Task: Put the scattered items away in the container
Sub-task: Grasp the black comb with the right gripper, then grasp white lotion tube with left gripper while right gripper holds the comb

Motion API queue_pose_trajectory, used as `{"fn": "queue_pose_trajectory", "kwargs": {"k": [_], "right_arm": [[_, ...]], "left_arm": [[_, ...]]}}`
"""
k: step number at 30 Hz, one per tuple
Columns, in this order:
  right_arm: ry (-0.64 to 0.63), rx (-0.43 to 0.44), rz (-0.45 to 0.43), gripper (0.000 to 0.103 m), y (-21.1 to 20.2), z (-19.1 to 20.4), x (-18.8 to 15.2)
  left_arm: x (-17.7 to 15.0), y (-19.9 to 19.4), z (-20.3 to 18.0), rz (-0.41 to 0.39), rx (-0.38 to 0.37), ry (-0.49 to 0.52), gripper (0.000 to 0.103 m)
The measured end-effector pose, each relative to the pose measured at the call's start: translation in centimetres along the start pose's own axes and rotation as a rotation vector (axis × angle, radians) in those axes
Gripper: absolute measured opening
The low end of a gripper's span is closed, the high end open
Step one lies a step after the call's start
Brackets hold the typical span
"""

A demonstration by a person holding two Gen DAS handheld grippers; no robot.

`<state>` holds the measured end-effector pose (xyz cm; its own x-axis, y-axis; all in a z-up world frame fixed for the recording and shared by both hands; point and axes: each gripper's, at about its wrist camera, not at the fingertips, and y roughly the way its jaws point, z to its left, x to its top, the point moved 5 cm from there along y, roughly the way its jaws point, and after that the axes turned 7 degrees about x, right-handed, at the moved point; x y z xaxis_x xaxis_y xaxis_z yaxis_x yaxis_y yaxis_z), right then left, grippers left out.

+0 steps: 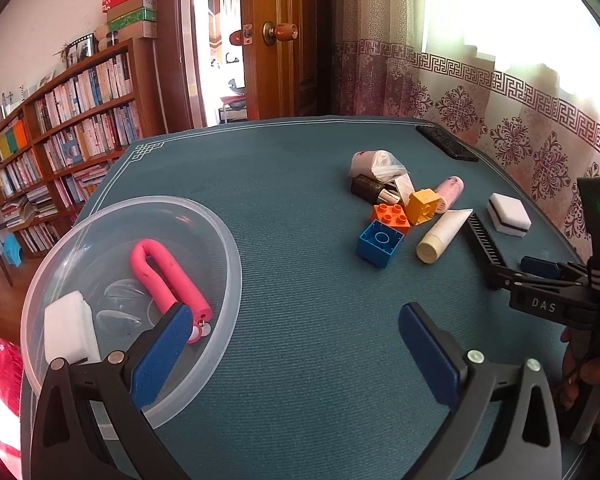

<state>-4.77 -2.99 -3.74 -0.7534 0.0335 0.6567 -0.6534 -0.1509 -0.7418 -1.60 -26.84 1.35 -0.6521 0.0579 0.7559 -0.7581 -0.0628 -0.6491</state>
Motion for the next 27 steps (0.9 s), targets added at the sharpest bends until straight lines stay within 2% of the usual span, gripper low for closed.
{"fn": "queue_pose_trajectory", "kwargs": {"k": [6, 10, 14, 16, 17, 19, 21, 27], "right_arm": [[0.021, 0.068, -0.014, 0.075, -0.3, -0.8, 0.2], [0.007, 0.138, -0.008, 0.075, 0.2, 0.1, 1.4], [-0.051, 0.109, 0.003, 0.075, 1.5, 1.1, 2.5], [-0.077, 0.091, -0.003, 0.067, 1.9, 1.4, 2.8], [-0.093, 0.063, -0.004, 0.056, 2.1, 1.5, 2.8], [-0.100, 0.045, -0.013, 0.046, 1.9, 1.2, 2.8], [-0.092, 0.036, -0.015, 0.029, 1.7, 0.6, 2.7], [-0.075, 0.034, -0.016, 0.029, 0.3, -1.7, 1.4]], "left_arm": [[0.7, 1.3, -2.3, 0.024, -0.030, 0.022, 0.103], [1.4, 1.8, -3.9, 0.025, -0.040, 0.041, 0.103], [1.8, 2.1, -5.2, 0.028, -0.045, 0.063, 0.103], [1.8, 2.4, -5.7, 0.033, -0.044, 0.076, 0.103], [1.8, 2.5, -5.9, 0.037, -0.044, 0.083, 0.103], [1.8, 2.9, -6.3, 0.042, -0.045, 0.095, 0.103], [1.9, 3.2, -6.8, 0.045, -0.048, 0.107, 0.103], [2.9, 3.9, -8.5, 0.036, -0.092, 0.141, 0.103]]}}
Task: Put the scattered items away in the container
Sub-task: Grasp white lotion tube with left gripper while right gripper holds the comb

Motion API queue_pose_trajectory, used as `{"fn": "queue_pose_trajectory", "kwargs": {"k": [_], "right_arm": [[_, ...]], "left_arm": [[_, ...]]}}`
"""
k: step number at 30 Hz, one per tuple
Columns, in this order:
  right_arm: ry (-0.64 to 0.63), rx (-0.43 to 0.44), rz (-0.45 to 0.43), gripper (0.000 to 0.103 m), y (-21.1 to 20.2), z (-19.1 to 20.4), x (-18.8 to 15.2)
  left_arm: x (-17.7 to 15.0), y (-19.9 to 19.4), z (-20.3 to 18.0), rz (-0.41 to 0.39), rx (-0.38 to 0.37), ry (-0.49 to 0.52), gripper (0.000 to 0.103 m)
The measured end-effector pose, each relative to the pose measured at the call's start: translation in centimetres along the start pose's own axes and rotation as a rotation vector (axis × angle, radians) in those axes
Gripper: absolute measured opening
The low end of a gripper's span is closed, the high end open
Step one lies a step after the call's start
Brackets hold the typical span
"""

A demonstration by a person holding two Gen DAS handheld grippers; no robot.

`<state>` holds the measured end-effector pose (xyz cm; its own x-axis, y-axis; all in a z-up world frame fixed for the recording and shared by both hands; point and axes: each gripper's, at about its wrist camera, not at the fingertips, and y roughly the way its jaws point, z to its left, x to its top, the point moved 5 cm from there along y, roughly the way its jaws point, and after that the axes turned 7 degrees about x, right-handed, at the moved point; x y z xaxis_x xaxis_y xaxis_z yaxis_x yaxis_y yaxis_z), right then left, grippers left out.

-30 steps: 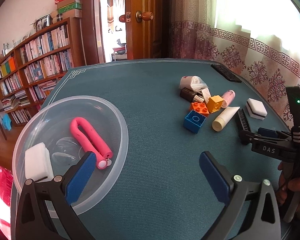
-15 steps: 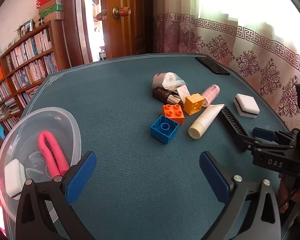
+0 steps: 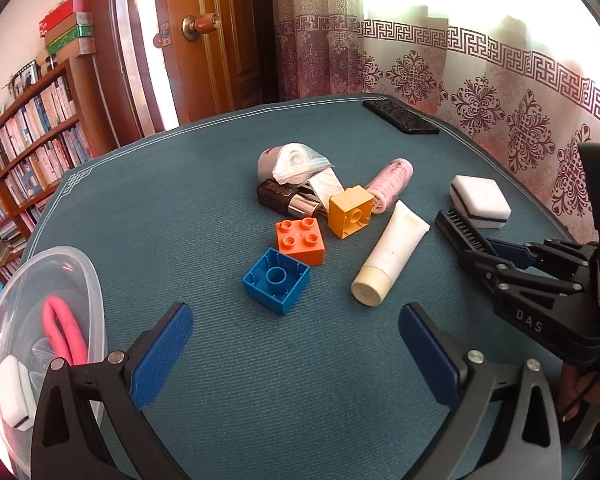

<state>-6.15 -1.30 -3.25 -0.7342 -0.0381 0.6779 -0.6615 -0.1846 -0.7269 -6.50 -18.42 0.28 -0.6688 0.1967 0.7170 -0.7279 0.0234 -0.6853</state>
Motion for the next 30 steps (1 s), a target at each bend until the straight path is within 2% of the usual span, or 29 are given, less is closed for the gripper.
{"fn": "queue_pose_trajectory", "kwargs": {"k": [6, 9, 11, 13, 16, 30], "right_arm": [[0.030, 0.025, -0.004, 0.029, -1.4, -1.7, -1.4], [0.035, 0.041, -0.006, 0.029, -1.6, -2.0, -1.6], [0.038, 0.051, -0.006, 0.029, -1.6, -2.1, -1.6], [0.039, 0.055, -0.007, 0.030, -1.5, -2.1, -1.6], [0.042, 0.061, -0.010, 0.030, -1.7, -2.1, -1.7], [0.050, 0.078, -0.018, 0.030, -1.7, -2.2, -1.9]], "left_arm": [[1.0, 1.2, -2.4, 0.012, -0.043, 0.042, 0.103], [1.6, 1.8, -3.4, 0.011, -0.057, 0.060, 0.100], [1.9, 2.3, -3.9, 0.012, -0.071, 0.071, 0.095], [2.2, 2.9, -4.3, 0.023, -0.085, 0.073, 0.079], [2.5, 3.7, -4.8, 0.032, -0.103, 0.079, 0.067], [2.4, 5.0, -6.7, 0.055, -0.189, 0.145, 0.064]]}}
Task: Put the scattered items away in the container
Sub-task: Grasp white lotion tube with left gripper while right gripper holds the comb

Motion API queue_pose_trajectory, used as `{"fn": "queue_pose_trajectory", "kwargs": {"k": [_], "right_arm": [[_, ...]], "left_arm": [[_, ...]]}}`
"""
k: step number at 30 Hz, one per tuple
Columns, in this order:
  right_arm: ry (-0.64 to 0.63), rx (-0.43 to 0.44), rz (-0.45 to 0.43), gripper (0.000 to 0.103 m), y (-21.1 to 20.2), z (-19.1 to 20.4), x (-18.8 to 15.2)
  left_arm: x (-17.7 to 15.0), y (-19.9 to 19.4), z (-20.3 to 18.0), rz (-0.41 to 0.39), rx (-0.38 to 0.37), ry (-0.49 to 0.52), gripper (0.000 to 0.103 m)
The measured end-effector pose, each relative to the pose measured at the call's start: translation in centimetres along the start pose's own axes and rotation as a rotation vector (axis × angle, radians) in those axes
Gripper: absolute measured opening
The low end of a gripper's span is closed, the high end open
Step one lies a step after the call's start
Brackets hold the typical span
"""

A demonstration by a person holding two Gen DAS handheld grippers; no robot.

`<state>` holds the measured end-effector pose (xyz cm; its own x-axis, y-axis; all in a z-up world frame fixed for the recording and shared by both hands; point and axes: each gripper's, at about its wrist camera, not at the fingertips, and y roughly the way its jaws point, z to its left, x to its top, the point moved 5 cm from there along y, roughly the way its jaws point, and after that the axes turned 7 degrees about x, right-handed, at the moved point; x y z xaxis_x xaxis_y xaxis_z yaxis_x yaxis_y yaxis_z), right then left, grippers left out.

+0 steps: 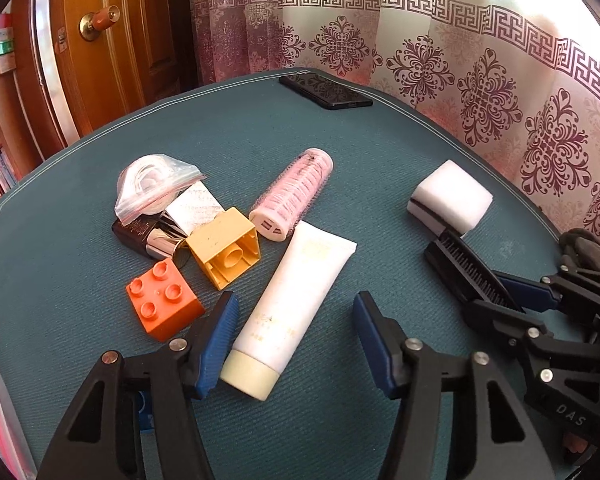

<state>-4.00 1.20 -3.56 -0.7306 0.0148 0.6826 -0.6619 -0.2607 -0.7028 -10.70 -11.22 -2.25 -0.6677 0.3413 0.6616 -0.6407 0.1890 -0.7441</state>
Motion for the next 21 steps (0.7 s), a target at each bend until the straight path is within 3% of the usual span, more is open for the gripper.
{"fn": "queue_pose_trajectory", "kwargs": {"k": [14, 17, 21], "right_arm": [[0.002, 0.003, -0.001, 0.031, 0.1, 0.0, 0.1], [0.002, 0.003, -0.001, 0.030, 0.1, 0.0, 0.1], [-0.001, 0.000, -0.001, 0.031, 0.1, 0.0, 0.1]], "left_arm": [[0.0, -0.1, -0.2, -0.001, 0.013, 0.000, 0.060], [-0.1, -0.3, -0.7, -0.006, 0.020, 0.021, 0.052], [-0.4, -0.7, -1.3, -0.012, 0.029, 0.023, 0.035]]}}
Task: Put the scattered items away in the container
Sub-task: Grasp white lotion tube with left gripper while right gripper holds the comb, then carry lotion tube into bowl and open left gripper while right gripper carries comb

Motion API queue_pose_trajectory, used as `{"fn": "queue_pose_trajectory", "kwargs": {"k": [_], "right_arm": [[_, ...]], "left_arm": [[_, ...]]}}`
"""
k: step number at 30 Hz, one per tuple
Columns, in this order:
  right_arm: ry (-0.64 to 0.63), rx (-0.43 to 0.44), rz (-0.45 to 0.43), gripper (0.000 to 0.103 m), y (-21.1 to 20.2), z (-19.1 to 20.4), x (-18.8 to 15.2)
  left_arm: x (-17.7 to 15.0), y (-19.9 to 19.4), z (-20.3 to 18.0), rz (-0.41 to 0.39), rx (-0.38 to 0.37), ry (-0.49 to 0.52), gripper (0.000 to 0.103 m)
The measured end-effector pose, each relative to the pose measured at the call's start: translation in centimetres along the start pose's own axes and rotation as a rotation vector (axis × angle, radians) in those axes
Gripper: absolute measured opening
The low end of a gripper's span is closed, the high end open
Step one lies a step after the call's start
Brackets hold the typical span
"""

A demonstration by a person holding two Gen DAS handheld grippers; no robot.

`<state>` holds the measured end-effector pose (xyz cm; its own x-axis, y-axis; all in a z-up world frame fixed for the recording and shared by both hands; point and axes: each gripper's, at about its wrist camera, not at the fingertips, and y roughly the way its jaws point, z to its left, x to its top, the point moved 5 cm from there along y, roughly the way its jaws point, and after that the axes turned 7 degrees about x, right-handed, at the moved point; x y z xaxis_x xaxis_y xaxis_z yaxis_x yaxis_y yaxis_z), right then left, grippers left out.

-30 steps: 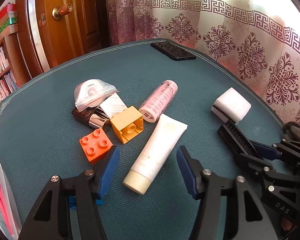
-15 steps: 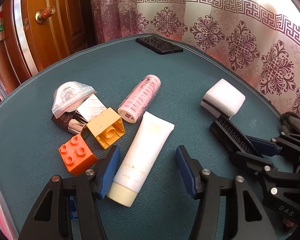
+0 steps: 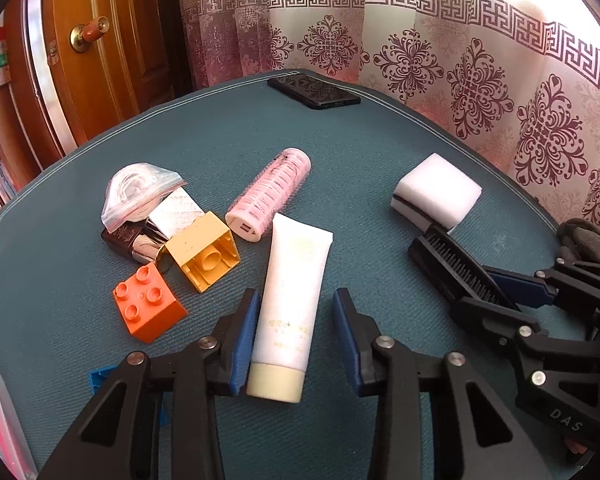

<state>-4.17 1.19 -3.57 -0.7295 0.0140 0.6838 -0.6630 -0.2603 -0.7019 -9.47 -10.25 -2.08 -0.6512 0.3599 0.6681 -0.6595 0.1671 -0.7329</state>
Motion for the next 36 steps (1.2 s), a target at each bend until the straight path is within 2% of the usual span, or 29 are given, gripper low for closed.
{"fn": "queue_pose_trajectory", "kwargs": {"k": [4, 13, 22, 31, 36], "right_arm": [[-0.001, 0.000, 0.000, 0.030, 0.0, 0.0, 0.0], [-0.005, -0.005, -0.001, 0.030, 0.2, -0.3, 0.2], [0.016, 0.019, -0.012, 0.029, 0.1, -0.6, 0.4], [0.063, 0.059, -0.029, 0.029, -0.3, -0.9, 0.4], [0.095, 0.110, -0.023, 0.029, -0.8, -0.2, -0.1]], "left_arm": [[-0.1, -0.1, -0.4, -0.007, 0.040, 0.018, 0.032], [-0.2, -0.5, -0.1, -0.013, 0.043, -0.013, 0.030], [-0.6, -2.6, 0.1, -0.053, 0.038, -0.052, 0.029], [-1.9, -5.5, 2.6, -0.077, 0.057, -0.137, 0.029], [-3.4, -6.7, 5.0, -0.075, 0.081, -0.189, 0.029]]}}
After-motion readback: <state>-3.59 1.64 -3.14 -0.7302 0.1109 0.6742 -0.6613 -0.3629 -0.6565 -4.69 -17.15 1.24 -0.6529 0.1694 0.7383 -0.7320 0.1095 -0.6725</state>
